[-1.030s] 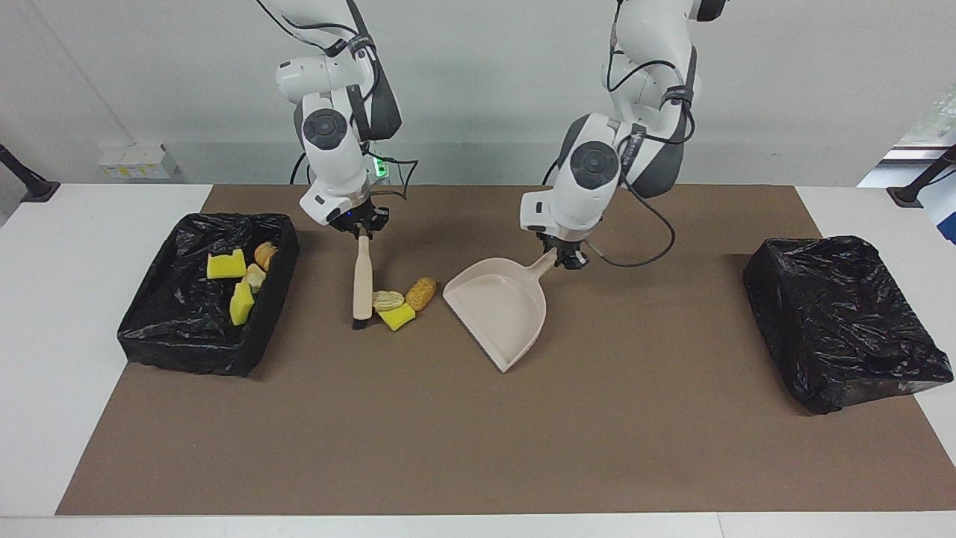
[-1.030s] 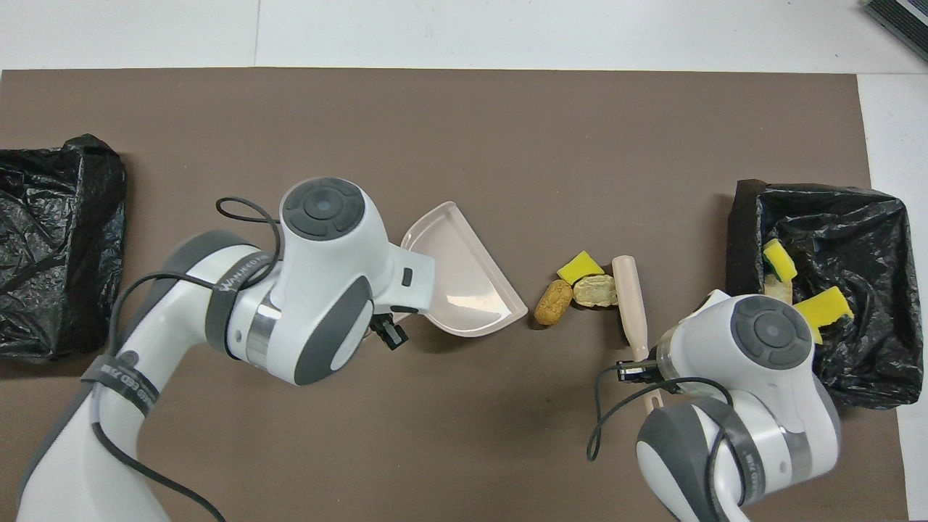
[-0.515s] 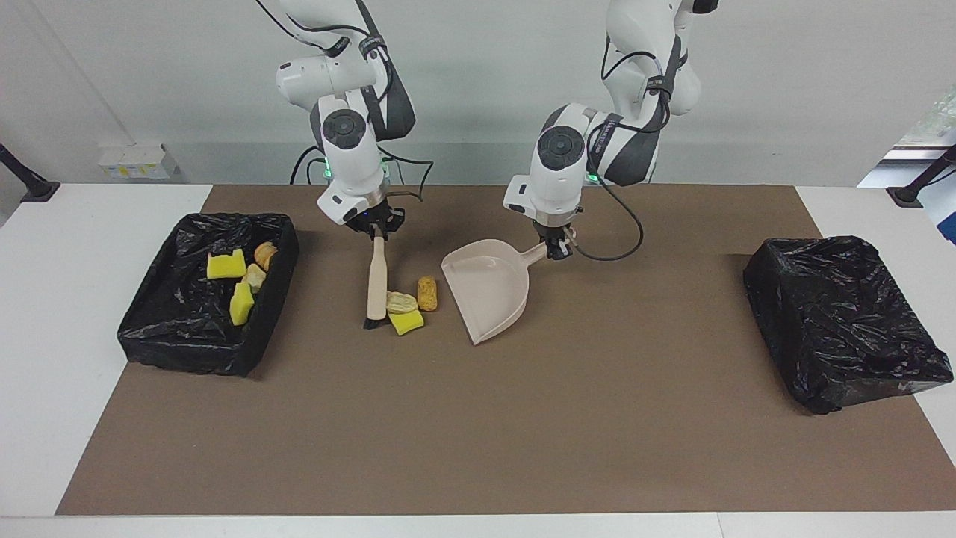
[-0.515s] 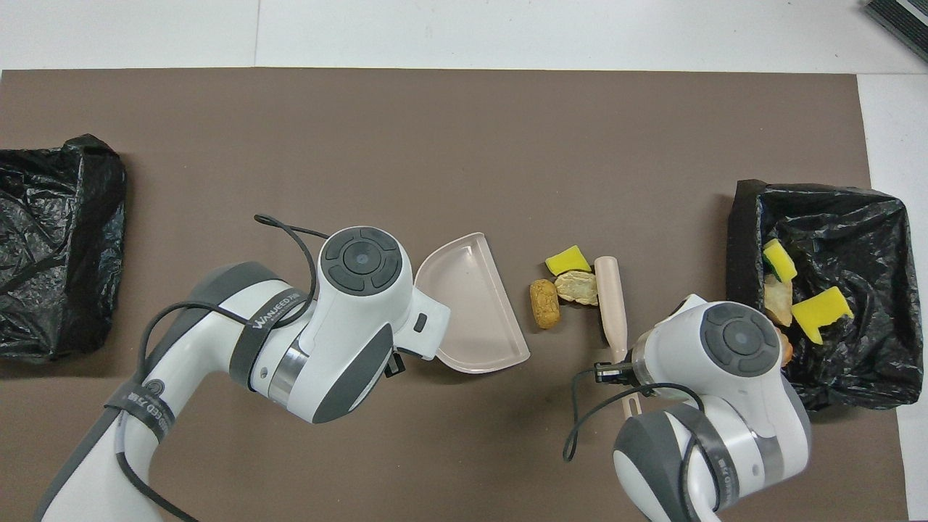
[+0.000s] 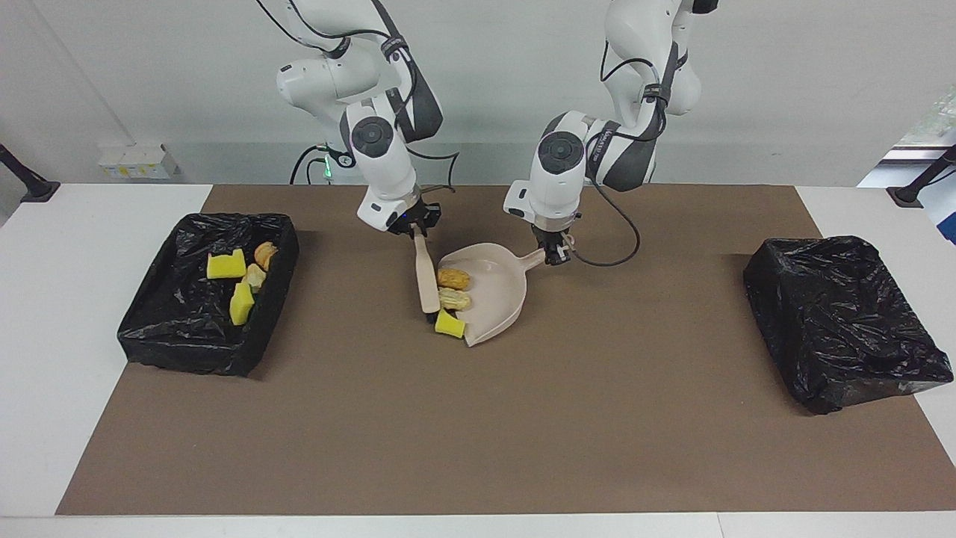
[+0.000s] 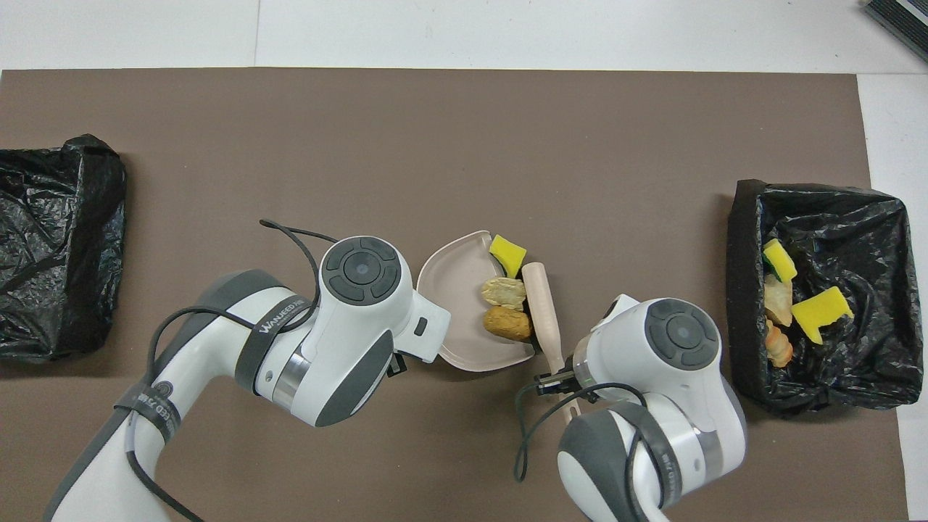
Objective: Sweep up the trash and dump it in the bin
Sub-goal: 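Sweep the potato and crusts into the dustpan with the right gripper's brush, then carry the loaded dustpan toward the bin nearest the left gripper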
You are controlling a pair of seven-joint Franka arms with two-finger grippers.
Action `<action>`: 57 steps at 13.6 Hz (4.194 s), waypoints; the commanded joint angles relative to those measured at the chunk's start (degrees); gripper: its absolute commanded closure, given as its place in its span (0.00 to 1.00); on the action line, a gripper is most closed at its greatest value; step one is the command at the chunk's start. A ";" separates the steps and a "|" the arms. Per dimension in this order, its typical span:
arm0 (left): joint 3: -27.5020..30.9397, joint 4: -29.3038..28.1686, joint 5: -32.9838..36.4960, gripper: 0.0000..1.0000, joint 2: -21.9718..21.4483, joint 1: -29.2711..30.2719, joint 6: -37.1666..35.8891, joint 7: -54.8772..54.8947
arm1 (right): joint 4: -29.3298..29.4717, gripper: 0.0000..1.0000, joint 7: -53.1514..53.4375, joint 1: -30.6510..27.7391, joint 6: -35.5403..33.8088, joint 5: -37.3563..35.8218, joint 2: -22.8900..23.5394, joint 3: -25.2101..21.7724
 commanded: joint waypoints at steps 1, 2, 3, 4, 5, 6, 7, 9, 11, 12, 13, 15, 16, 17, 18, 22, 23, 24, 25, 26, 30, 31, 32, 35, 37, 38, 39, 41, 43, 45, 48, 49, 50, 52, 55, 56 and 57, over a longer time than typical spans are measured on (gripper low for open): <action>0.53 -1.63 1.07 1.00 -1.01 -0.93 1.66 -0.01 | 4.01 1.00 -4.91 0.86 -1.39 4.92 2.07 -0.13; 0.62 -1.71 1.07 1.00 -1.01 -0.93 1.66 -0.01 | 4.72 1.00 -5.37 1.03 -1.93 8.07 2.34 -0.13; 0.53 -1.72 1.07 1.00 -1.01 -0.93 1.58 -0.01 | 5.07 1.00 -5.98 0.95 -2.02 10.89 2.60 -0.13; 0.62 -1.72 1.07 1.00 -1.01 -0.93 1.58 0.07 | 6.38 1.00 -7.90 0.43 -3.33 12.65 3.30 -0.22; 0.62 -1.72 1.07 1.00 -1.01 -0.93 1.66 0.07 | 8.31 1.00 -9.92 -0.19 -5.86 13.11 3.92 -0.31; 0.53 -1.72 1.07 1.00 -1.10 -0.93 1.66 0.16 | 9.98 1.00 -9.85 -1.07 -8.06 13.20 3.84 -0.48; 0.53 -2.06 1.07 1.00 -1.27 -0.84 1.49 0.60 | 11.04 1.00 -9.77 -2.38 -10.09 13.20 3.57 -0.48; 0.53 -3.90 0.99 1.00 -2.06 -0.23 3.50 0.51 | 13.06 1.00 -9.77 -4.84 -13.69 13.03 3.31 -0.66; 0.44 -5.14 0.81 1.00 -2.94 0.12 5.61 1.82 | 14.04 1.00 -9.68 -6.17 -15.90 12.06 2.96 -0.83; 0.44 -5.23 0.72 1.00 -2.94 0.30 5.71 2.18 | 14.21 1.00 -9.76 -6.78 -16.69 11.80 2.69 -1.01; 0.53 -5.49 0.72 1.00 -3.21 0.30 5.79 2.97 | 14.56 1.00 -9.85 -7.66 -17.74 11.10 2.61 -1.01; 0.53 -6.54 0.72 1.00 -3.82 0.30 5.88 3.32 | 15.09 1.00 -9.77 -8.19 -19.51 8.47 2.17 -0.92; 0.53 -6.64 0.72 1.00 -4.52 0.39 5.88 3.59 | 14.92 1.00 -9.68 -8.11 -19.51 8.02 1.90 -0.84; 0.53 -6.64 0.72 1.00 -5.05 1.26 5.88 4.81 | 14.74 1.00 -9.68 -8.02 -19.51 7.75 1.81 -0.92; 0.44 -6.64 0.46 1.00 -5.58 2.31 5.80 6.30 | 14.66 1.00 -9.68 -8.10 -19.68 5.31 1.81 -0.92; 0.44 -7.42 -6.20 1.00 -7.60 5.30 6.49 14.82 | 12.99 1.00 -2.14 -6.88 -20.03 -7.33 0.06 -0.48; 0.44 -8.04 -7.00 1.00 -7.78 5.75 7.63 15.71 | 12.99 1.00 0.32 -6.53 -20.47 -9.19 -0.12 -0.31; 0.44 -9.26 -7.19 1.00 -8.21 5.92 9.38 16.15 | 12.90 1.00 4.26 -5.83 -20.39 -10.08 -0.29 -0.22; 0.44 -10.14 -7.97 1.00 -8.57 6.53 10.44 16.94 | 12.72 1.00 8.73 -4.34 -19.87 -10.61 -0.56 -0.22; 0.44 -10.59 -10.24 1.00 -8.66 7.67 10.63 19.56 | 12.46 1.00 11.13 -3.20 -19.51 -10.62 -0.65 -0.13; 0.44 -10.77 -17.11 1.00 -9.27 14.78 8.97 33.36 | 6.85 1.00 13.25 -0.29 -16.71 -9.39 -4.85 -0.04; 0.44 -10.33 -19.21 1.00 -9.27 16.54 7.22 36.43 | 5.35 1.00 13.96 1.46 -15.91 -9.39 -6.26 -0.04; 0.44 -10.07 -21.32 1.00 -9.19 19.26 5.98 41.16 | 4.38 1.00 14.49 2.69 -15.38 -9.39 -7.06 -0.04; 0.62 -7.09 -23.27 1.00 -9.10 26.47 -1.30 49.19 | 3.93 1.00 18.18 7.18 -14.33 -6.86 -7.94 -0.04; 0.71 -3.06 -23.19 1.00 -8.66 31.48 -6.91 54.19 | 3.84 1.00 22.98 11.47 -11.26 -6.05 -7.16 -0.04; 0.71 -0.34 -22.58 1.00 -8.31 33.85 -10.43 55.08 | 3.93 1.00 26.06 13.58 -9.86 -6.05 -6.28 0.04; 0.88 2.30 -21.61 1.00 -8.13 35.88 -13.68 55.01 | 3.93 1.00 27.66 15.60 -7.23 -5.61 -5.05 0.04; 0.88 8.45 -18.37 1.00 -5.25 40.53 -18.87 55.27 | 4.37 1.00 31.26 19.04 -2.57 -0.97 -2.16 0.13; 0.80 13.29 -17.30 1.00 -2.61 46.15 -22.58 56.49 | 6.56 1.00 34.95 22.20 1.22 -0.25 2.23 0.31; 0.88 16.90 -16.07 1.00 -0.93 49.85 -24.00 59.21 | 9.81 1.00 36.98 25.63 1.84 -0.16 7.85 0.31; 0.62 22.00 -15.01 1.00 1.88 56.61 -28.29 60.89 | 10.08 1.00 36.64 26.61 3.35 -0.25 9.37 0.31; 0.44 25.32 -14.58 1.00 3.37 58.81 -28.74 62.98 | 10.08 0.98 36.64 26.61 3.08 -0.25 9.37 0.22; 0.36 29.01 -14.14 1.00 5.30 60.31 -30.31 64.74 | 10.08 0.46 36.73 26.61 2.90 -0.25 9.37 0.22; 0.18 33.95 -12.99 1.00 8.20 63.22 -32.52 65.20 | 10.52 0.00 36.82 26.61 1.59 -1.04 9.02 0.22; 0.35 39.40 -12.02 1.00 11.19 66.73 -34.62 66.69 | 11.40 0.00 36.55 25.21 -1.83 -1.13 5.87 -0.30; 0.35 42.46 -12.02 1.00 12.95 68.05 -35.77 68.70 | 11.66 0.00 36.47 23.64 -2.89 -1.21 4.55 -0.31; 0.35 45.02 -12.02 1.00 14.88 69.28 -36.56 71.06 | 12.54 0.00 36.12 22.14 -3.86 -1.56 3.49 -0.31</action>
